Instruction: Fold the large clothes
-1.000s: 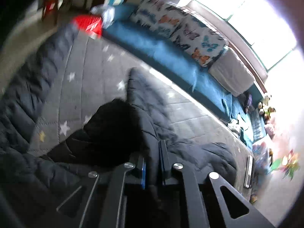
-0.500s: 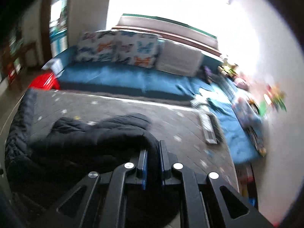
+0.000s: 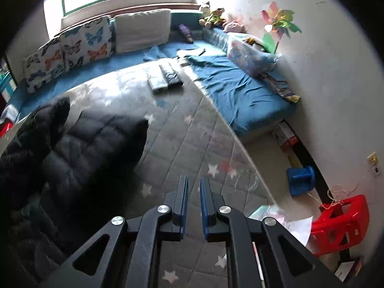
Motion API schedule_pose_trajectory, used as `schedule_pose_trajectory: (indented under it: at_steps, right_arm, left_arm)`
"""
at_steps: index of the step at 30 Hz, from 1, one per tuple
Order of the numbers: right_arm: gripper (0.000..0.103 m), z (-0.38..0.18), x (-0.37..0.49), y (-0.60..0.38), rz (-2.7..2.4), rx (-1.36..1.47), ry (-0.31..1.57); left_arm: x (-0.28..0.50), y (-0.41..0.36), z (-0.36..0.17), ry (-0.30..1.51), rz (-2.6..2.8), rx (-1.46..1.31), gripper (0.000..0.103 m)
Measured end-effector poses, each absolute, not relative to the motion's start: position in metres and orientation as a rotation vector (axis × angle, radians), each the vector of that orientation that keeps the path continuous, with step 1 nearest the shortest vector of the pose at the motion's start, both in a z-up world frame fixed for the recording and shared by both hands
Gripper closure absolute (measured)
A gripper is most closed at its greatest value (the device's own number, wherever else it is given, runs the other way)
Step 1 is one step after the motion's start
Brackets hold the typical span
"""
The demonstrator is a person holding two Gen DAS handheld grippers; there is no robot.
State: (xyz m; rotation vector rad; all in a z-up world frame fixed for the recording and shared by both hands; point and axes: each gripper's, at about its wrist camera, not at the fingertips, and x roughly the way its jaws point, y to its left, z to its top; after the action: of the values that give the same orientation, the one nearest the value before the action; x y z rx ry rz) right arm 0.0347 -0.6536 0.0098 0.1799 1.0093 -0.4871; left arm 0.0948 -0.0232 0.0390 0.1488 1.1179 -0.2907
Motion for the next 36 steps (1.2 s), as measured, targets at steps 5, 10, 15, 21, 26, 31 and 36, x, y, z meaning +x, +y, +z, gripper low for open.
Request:
schedule_pose_trajectory:
  at_steps: [5,10,15,21,26,31,36]
  right_arm:
    - [0.090,-0.002,0.035,-0.623,-0.232,0.211,1.044]
    - [0.088,-0.026,0.060,-0.563,0.063,0.211,1.121]
    - [0.088,-0.044,0.100,-0.532,0.154,0.139,1.165]
    - [0.088,-0.008,0.171,-0.589,-0.081,0.182,0.991]
    - [0.087,0.034,0.203,-0.617,-0.220,0.166,0.891]
    - [0.041,0.034,0.213,-0.577,-0.033,0.087,1.003]
    - [0.041,0.015,0.226,-0.553,0.123,0.146,1.090]
  left_arm:
    - [0.102,-0.038,0.039,1.135,-0.300,0.159,0.042]
    - [0.120,-0.045,0.041,1.148,-0.285,0.146,0.042]
    - [0.141,-0.040,0.041,1.155,-0.252,0.139,0.041]
    - [0.178,-0.027,0.034,1.187,-0.216,0.108,0.040]
    - [0.215,-0.024,0.035,1.174,-0.207,0.068,0.039]
    - [0.263,-0.036,0.026,1.225,-0.251,0.015,0.026]
    - [0.320,-0.056,0.003,1.300,-0.289,-0.043,0.026]
